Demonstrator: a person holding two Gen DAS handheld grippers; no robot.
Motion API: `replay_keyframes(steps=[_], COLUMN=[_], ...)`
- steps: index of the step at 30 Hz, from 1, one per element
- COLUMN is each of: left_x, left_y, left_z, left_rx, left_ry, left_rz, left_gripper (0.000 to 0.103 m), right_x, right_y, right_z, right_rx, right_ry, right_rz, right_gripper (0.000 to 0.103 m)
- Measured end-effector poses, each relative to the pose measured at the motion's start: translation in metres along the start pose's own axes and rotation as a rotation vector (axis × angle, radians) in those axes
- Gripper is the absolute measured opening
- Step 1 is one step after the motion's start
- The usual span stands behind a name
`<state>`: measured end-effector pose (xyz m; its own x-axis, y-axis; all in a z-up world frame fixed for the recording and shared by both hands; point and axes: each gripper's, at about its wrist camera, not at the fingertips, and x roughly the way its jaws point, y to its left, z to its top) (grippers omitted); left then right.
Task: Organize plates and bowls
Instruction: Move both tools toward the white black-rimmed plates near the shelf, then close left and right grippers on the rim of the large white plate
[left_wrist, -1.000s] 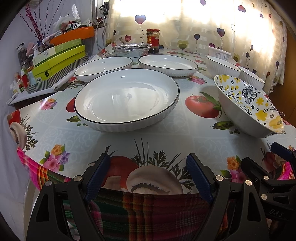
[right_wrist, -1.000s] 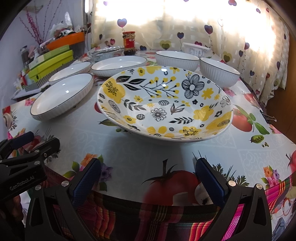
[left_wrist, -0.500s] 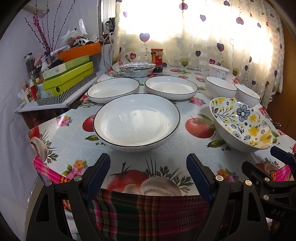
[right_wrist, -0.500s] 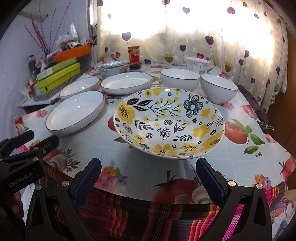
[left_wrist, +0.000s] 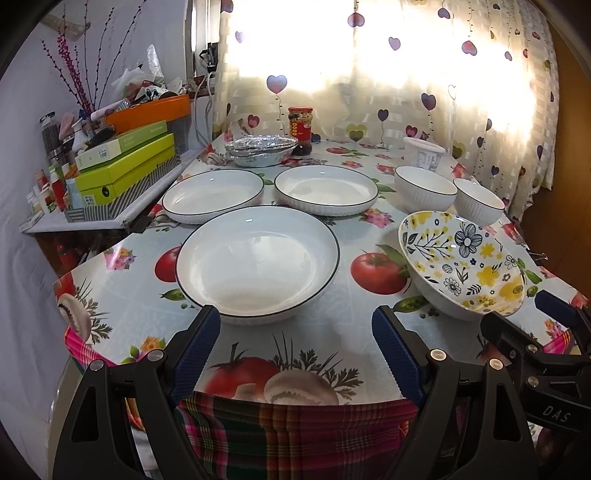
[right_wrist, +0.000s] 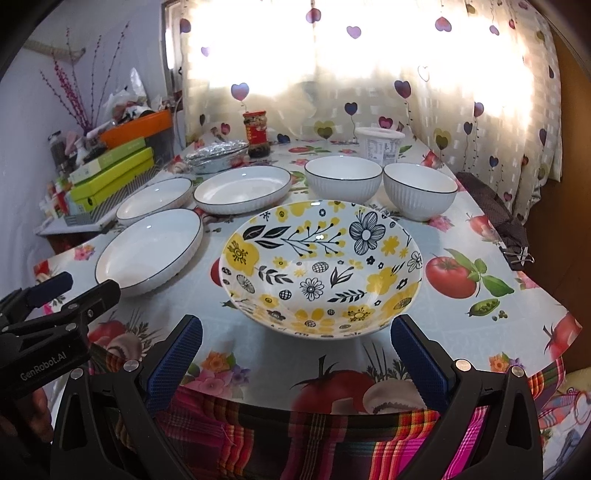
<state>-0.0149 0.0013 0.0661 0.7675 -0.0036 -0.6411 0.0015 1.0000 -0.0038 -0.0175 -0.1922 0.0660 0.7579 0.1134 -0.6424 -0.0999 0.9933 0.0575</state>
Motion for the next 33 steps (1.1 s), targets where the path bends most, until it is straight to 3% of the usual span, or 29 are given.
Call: replay_keyframes(steps=[18, 33], left_x=[0.015, 0.023], left_y=[-0.014, -0.006], left_z=[0.015, 0.027], left_rx=[-0.006, -0.007], left_ry=[0.02, 0.022], left_rz=[0.042, 0.034], left_gripper=[0.085, 0.085], right_x=[0.018, 0.029], right_y=[-0.014, -0.016], right_z=[0.018, 0.038], right_rx=[-0.019, -0.022], right_ry=[0.012, 0.016], right_rz=[0.022, 0.02], right_gripper=[0.103, 0.103])
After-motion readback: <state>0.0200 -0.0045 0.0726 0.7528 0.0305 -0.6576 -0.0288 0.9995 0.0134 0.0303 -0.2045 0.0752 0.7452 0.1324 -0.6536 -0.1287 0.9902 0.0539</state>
